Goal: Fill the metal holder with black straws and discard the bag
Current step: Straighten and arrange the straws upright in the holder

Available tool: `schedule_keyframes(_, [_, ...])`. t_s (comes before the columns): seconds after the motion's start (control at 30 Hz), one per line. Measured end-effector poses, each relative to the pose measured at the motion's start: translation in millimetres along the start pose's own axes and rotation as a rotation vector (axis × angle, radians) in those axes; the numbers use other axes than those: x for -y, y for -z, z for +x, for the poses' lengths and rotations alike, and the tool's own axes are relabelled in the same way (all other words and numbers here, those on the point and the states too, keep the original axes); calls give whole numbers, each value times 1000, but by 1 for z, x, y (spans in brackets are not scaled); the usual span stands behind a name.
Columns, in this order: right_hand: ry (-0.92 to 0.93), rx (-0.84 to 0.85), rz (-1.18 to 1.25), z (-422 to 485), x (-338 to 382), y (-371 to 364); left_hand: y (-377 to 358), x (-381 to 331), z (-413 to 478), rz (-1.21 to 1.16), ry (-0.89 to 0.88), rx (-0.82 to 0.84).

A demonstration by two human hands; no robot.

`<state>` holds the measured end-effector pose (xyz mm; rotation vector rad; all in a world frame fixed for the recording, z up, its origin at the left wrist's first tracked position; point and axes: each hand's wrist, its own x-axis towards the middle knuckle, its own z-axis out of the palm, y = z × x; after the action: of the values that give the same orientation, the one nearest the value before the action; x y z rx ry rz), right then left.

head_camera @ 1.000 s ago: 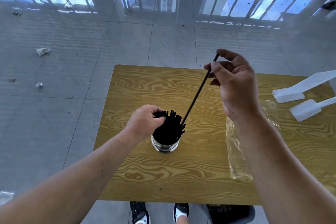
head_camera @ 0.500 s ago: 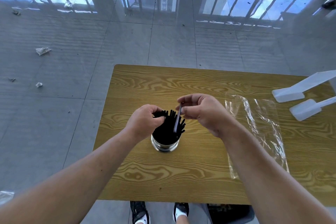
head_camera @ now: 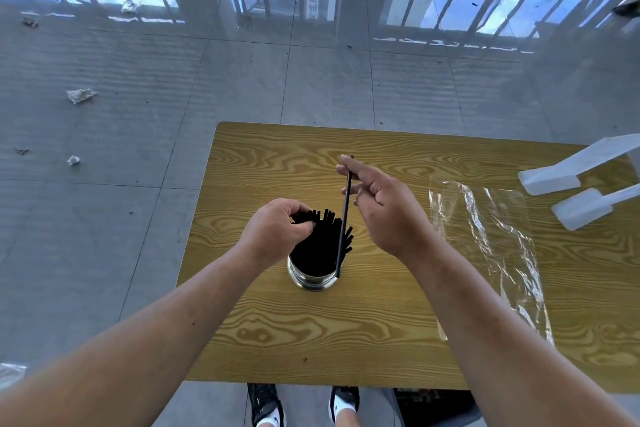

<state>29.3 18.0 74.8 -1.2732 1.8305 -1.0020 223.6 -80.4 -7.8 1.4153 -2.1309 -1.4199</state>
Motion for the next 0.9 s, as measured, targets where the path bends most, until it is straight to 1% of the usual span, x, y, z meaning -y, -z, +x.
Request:
schedule_keyframes(0.07, [23,-58,31,-1,1,0,0,-2,0,2,14,-4])
schedule_keyframes(0.17, [106,-220,-2,-2,-1,-4,0,-5,-1,10,12,0])
schedule_keyframes(0.23, [95,-283,38,-2,-1,-6,1,-5,-2,7,16,9])
schedule_keyframes(0.3, [72,-313,86,-1,-1,-7,3,-4,-2,1,14,19])
schedule_keyframes(0.4, [65,-315,132,0,2,-9,4,-5,-3,3,-1,18])
schedule_keyframes(0.6, [71,-260,222,-3,5,-16,4,-10,-2,6,-22,13])
schedule_keyframes(0.7, [29,-215,339,-7,6,-17,5,-18,-3,-28,-27,33])
schedule_keyframes(0.8, [21,-246,454,-8,11,-7,7,-24,-5,-74,-7,59])
schedule_keyframes(0.9, [41,-289,647,-7,15,5,7,-25,-6,-151,25,85])
